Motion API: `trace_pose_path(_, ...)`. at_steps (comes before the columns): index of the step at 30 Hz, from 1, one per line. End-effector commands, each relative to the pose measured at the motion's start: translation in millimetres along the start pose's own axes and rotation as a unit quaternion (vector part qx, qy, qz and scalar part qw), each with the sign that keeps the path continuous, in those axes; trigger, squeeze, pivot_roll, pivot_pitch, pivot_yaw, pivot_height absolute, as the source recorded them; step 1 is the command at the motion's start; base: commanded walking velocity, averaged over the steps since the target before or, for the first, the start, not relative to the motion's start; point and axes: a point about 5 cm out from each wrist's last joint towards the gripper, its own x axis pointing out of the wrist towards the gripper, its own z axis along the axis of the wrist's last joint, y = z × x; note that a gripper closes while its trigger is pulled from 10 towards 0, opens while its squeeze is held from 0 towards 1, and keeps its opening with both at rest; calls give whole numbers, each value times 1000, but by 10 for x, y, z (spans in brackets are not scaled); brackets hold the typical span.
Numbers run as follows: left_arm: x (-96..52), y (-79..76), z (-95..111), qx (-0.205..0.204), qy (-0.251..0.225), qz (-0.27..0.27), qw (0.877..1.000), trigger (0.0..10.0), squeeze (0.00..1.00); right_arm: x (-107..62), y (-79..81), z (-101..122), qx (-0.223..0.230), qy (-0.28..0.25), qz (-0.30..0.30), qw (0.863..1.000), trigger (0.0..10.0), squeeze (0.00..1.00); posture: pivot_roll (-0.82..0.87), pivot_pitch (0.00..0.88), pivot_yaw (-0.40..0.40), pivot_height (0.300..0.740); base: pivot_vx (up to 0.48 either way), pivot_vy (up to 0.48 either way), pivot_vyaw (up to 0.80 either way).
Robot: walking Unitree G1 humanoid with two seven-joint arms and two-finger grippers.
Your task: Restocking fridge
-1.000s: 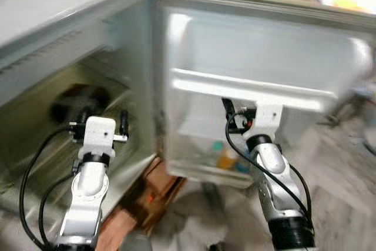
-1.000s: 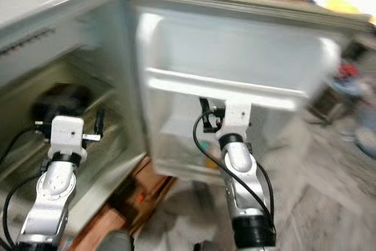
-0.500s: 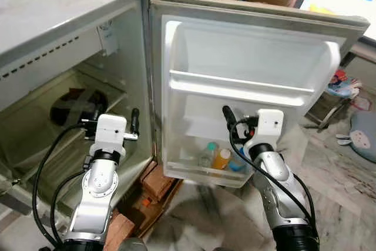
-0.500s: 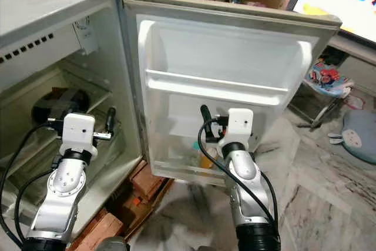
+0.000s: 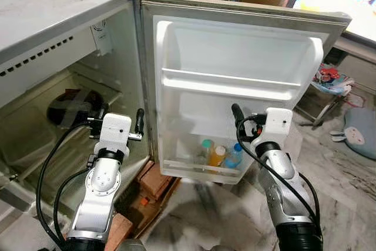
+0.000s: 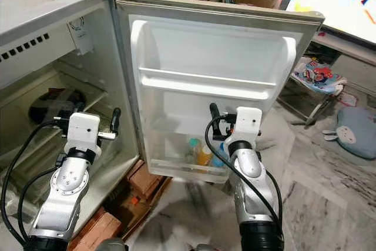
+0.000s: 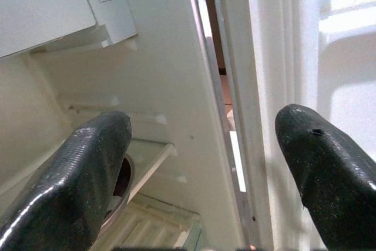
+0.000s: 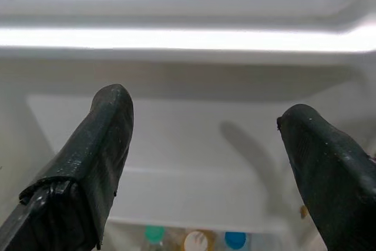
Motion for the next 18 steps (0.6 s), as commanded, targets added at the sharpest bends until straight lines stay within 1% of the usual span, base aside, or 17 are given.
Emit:
trace_pose_path(1, 27, -22, 34, 2, -4, -6, 1000, 10000, 0, 20, -71, 32, 13, -4, -19, 1000, 10000, 0, 93, 0, -61, 740, 0, -281, 0)
trace_pose_path(3, 31, -7, 29, 2, -4, -5, 1000, 10000, 0, 29, -66, 27, 36, -1, -22, 999, 10000, 0, 94, 0, -61, 740, 0, -283, 0)
trace_pose_path(6, 30, 1, 30, 2, -4, -4, 1000, 10000, 0, 26, -29, 38, 32, -2, -11, 999, 10000, 0, 94, 0, -59, 740, 0, -286, 0)
trace_pose_path(10, 27, -2, 26, 2, -3, -5, 1000, 10000, 0, 12, -23, 4, 39, 7, -17, 999, 10000, 0, 94, 0, -57, 740, 0, -285, 0)
trace_pose_path(18, 34, -5, 27, 4, -4, -9, 1000, 10000, 0, -13, -42, -20, 36, 14, -24, 999, 10000, 0, 89, 0, -52, 740, 0, -285, -469)
